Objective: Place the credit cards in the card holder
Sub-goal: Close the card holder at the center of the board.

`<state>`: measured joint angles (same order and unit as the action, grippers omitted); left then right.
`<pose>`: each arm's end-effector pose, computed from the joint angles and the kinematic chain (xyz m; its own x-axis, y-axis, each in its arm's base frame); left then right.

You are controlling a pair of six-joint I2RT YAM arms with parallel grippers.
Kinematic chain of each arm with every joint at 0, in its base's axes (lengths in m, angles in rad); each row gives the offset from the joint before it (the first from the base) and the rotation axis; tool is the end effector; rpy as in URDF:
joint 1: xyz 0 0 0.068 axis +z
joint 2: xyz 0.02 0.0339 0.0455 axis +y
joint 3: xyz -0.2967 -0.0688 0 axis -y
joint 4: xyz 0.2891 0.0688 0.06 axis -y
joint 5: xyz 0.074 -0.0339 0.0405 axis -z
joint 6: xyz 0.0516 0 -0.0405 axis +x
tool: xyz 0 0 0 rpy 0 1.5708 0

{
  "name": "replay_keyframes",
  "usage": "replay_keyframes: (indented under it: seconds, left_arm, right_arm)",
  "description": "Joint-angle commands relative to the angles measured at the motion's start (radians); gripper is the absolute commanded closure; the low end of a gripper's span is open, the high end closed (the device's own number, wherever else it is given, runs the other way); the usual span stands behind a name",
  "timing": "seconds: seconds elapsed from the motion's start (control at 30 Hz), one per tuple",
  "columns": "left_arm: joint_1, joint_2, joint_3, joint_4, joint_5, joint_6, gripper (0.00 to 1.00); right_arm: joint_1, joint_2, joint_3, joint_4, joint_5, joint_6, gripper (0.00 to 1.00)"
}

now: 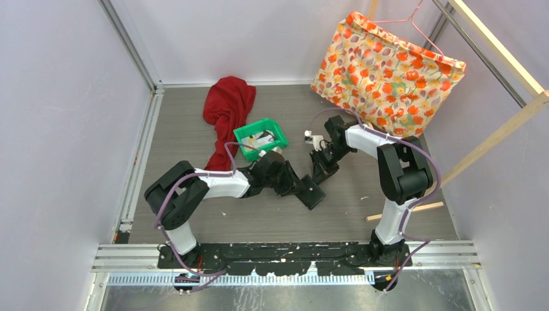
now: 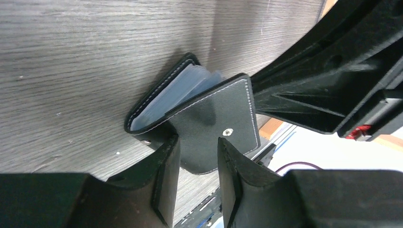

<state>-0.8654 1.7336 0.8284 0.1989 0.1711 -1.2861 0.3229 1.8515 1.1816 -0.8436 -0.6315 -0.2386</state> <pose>0.2454 -0.3017 0.1349 -0.9188 -0.3797 -0.1076 -0.1695 0.6260 -0.7612 0.3438 0.1472 0.1507 -0.8518 -0.4862 -0.1949 -0.5038 0.6584 0.5592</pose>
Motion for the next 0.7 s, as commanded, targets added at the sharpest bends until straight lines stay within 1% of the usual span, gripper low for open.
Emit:
replay_keyframes:
  seconds: [0.0, 0.13, 0.23, 0.4, 0.6, 0.67]
  left_arm:
    - [0.008, -0.071, 0.009, -0.001, -0.018, 0.082, 0.63]
    - [0.008, -0.056, 0.016, 0.043, 0.012, 0.079, 0.63]
    - [0.008, -0.039, 0.021, 0.030, 0.014, 0.068, 0.66]
    - [0.010, -0.005, 0.043, -0.113, -0.028, 0.075, 0.69]
    - [0.038, 0.025, -0.013, -0.171, -0.034, 0.056, 0.74]
    - [0.045, 0.022, -0.035, -0.169, -0.031, 0.058, 0.75]
  right_arm:
    - [0.038, -0.029, 0.052, 0.017, 0.030, -0.016, 0.89]
    - [0.091, -0.017, 0.083, 0.019, 0.066, -0.022, 0.88]
    - [0.112, 0.003, 0.105, 0.019, 0.077, -0.022, 0.88]
    - [0.119, 0.023, 0.120, 0.020, 0.087, -0.028, 0.85]
    - [0.089, 0.014, 0.140, 0.021, 0.102, -0.055, 0.70]
    - [0.063, 0.019, 0.158, 0.020, 0.095, -0.063, 0.67]
